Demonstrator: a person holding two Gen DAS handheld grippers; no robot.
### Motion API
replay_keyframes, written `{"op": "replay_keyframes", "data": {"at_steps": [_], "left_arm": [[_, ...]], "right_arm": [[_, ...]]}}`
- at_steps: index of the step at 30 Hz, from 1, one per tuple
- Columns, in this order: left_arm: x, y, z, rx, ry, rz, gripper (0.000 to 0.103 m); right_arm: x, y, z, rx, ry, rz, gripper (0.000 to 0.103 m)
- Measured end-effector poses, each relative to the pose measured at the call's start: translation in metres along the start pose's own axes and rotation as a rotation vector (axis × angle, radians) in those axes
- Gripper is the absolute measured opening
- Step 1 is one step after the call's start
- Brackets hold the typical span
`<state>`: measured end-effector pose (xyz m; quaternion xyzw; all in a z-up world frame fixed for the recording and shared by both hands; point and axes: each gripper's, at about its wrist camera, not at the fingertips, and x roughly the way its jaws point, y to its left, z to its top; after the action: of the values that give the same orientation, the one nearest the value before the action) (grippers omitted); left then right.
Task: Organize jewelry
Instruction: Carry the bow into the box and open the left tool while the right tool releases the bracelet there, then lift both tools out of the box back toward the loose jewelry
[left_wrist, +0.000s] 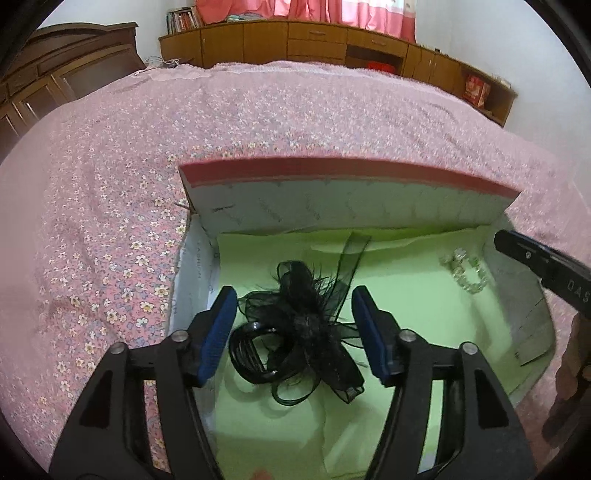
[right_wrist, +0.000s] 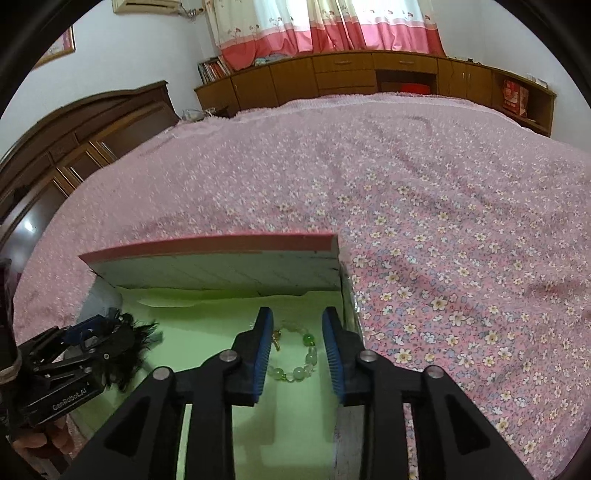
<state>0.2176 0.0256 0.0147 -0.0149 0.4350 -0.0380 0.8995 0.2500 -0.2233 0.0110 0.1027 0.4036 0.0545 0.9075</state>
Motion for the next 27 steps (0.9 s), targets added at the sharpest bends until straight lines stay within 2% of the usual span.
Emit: {"op": "replay_keyframes", "data": {"at_steps": [13,27], "left_arm": [[-0.044,-0.008,-0.005,-0.019,-0.073,-0.055,0.062],[-0.088,-0.007,-0.019,-0.029,-0.114,-0.091,0.062]], "right_arm": [[-0.053,0.009,-0.009,0.003,-0.073,0.066,0.04],[-0.108,0.018,-0.027,0.0,-0.124,0.096,0.04]]}}
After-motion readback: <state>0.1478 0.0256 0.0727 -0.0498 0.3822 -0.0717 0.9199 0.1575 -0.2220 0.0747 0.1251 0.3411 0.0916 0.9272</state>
